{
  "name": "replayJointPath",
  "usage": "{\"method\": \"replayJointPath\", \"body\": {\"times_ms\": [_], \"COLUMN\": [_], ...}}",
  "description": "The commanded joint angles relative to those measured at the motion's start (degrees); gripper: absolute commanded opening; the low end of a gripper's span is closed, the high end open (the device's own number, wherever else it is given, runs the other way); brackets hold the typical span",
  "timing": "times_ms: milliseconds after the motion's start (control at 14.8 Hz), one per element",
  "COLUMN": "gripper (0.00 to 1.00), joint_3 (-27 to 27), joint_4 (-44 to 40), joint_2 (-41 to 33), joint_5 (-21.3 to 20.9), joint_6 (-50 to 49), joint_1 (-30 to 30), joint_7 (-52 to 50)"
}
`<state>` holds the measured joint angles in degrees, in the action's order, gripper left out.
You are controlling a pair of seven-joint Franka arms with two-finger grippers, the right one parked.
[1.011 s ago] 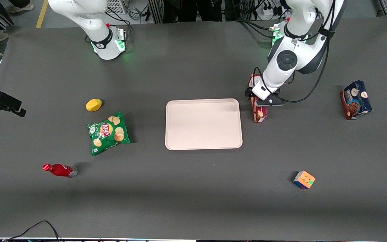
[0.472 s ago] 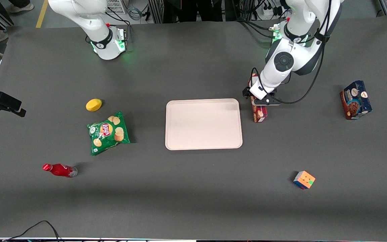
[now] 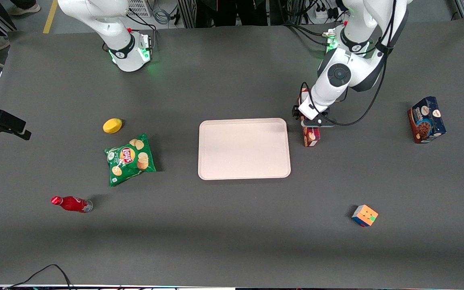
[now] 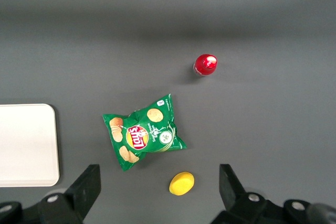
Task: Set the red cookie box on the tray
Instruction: 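Lower the left gripper around the red box and close on it, then lift the red box up with the left gripper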
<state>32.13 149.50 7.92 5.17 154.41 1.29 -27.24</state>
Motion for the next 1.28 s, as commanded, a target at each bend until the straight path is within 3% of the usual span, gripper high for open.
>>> {"method": "replayJointPath", "body": {"times_ms": [0,202,404,539,809,1213], "gripper": [0.44,0.12,0.04,0.04,0.03,0.03], "joint_3": [0.3,0.2,0.0,-0.3,-2.4,-8.8], "joint_4": [0.8,0.7,0.2,-1.2,-9.0,-21.7], "joint_2": [-0.1,-0.2,-1.0,-2.5,-9.0,-15.8], "joint_5": [-1.1,-1.1,-1.1,-1.1,-1.3,-1.0], "joint_6": [1.1,1.0,0.0,-2.0,-21.1,-40.9], "joint_1": [0.0,0.2,0.6,0.6,0.6,0.6], "joint_7": [-1.0,-0.8,-0.1,-0.3,1.1,7.8]}}
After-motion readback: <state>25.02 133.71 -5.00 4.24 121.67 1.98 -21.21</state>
